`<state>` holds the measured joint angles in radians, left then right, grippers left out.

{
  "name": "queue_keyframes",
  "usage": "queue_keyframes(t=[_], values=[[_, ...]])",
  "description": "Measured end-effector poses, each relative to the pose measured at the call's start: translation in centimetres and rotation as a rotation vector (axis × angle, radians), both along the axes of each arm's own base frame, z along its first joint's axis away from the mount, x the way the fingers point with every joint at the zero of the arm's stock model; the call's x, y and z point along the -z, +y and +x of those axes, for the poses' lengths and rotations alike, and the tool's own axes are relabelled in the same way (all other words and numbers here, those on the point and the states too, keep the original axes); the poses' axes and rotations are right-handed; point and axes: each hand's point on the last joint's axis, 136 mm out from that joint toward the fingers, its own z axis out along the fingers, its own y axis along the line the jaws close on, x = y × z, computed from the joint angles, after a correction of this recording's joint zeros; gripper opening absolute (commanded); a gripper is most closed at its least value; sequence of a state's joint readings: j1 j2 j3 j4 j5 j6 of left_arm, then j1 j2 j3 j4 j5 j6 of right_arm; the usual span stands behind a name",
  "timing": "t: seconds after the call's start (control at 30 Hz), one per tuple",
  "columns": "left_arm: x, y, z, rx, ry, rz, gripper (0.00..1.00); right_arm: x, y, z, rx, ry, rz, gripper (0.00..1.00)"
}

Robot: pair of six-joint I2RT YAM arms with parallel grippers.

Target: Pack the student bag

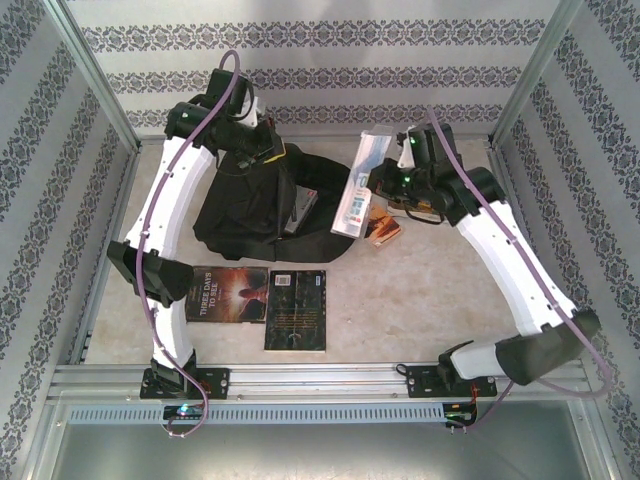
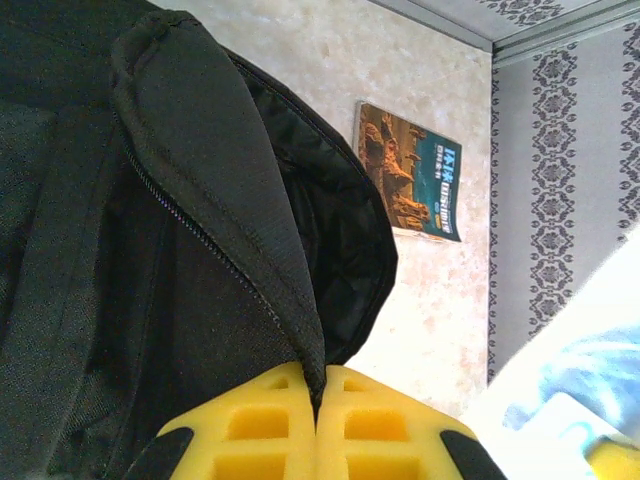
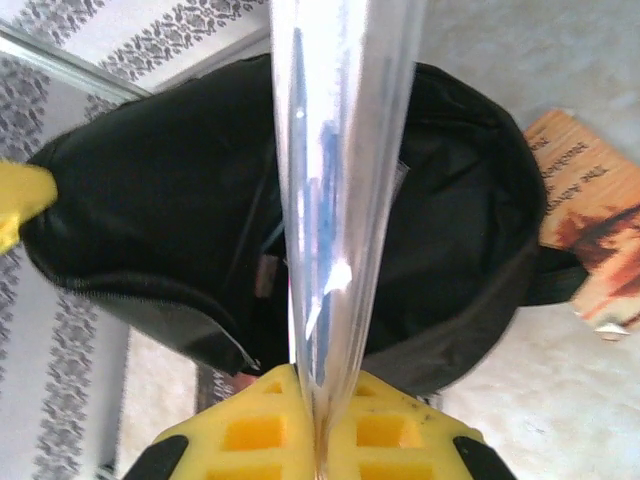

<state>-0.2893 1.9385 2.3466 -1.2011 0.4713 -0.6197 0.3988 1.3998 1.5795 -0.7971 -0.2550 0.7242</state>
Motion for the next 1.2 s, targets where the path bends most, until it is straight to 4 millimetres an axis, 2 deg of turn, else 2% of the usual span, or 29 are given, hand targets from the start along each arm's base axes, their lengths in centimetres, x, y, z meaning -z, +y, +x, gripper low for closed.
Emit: queue_keyframes(t=[0.2, 0.27, 0.37, 0.47, 0.53, 0.7, 0.8, 0.83, 0.9, 1.0, 1.2], values=[[-0.2, -1.2, 0.7, -0.003, 0.024, -0.087, 0.0, 2.0, 1.7, 5.4, 0.116, 0.041, 0.117, 0.0], [-0.2, -1.5, 1.2, -0.01, 0.03, -0.113, 0.0, 3.5, 2.5, 7.5, 0.145, 0.058, 0.148, 0.0], [-0.3, -2.0, 1.9, -0.021, 0.034, -0.151, 0.0, 7.0, 3.8, 10.0, 0.178, 0.11, 0.152, 0.0], [-0.7, -2.4, 2.4, -0.033, 0.031, -0.181, 0.0, 11.1, 5.5, 10.8, 0.191, 0.184, 0.129, 0.0], [-1.0, -2.6, 2.8, -0.04, 0.024, -0.202, 0.0, 13.1, 6.9, 10.8, 0.189, 0.222, 0.126, 0.0], [-1.4, -2.9, 3.8, -0.055, 0.009, -0.229, 0.0, 15.0, 11.3, 10.9, 0.15, 0.266, 0.188, 0.0], [-1.5, -2.8, 4.4, -0.065, 0.003, -0.241, 0.0, 15.2, 14.4, 11.3, 0.11, 0.279, 0.236, 0.54], [-1.5, -2.8, 4.7, -0.068, 0.0, -0.243, 0.0, 15.3, 15.3, 11.5, 0.096, 0.283, 0.247, 0.63], [-1.7, -2.7, 5.0, -0.071, -0.01, -0.252, 0.0, 15.4, 16.1, 11.5, 0.078, 0.289, 0.255, 0.69], [-1.8, -2.2, 5.4, -0.083, -0.015, -0.254, 0.0, 15.3, 16.0, 11.6, 0.065, 0.278, 0.243, 0.73], [-1.4, -1.5, 5.8, -0.099, -0.008, -0.251, 0.0, 14.2, 12.9, 11.6, 0.027, 0.235, 0.143, 0.74]])
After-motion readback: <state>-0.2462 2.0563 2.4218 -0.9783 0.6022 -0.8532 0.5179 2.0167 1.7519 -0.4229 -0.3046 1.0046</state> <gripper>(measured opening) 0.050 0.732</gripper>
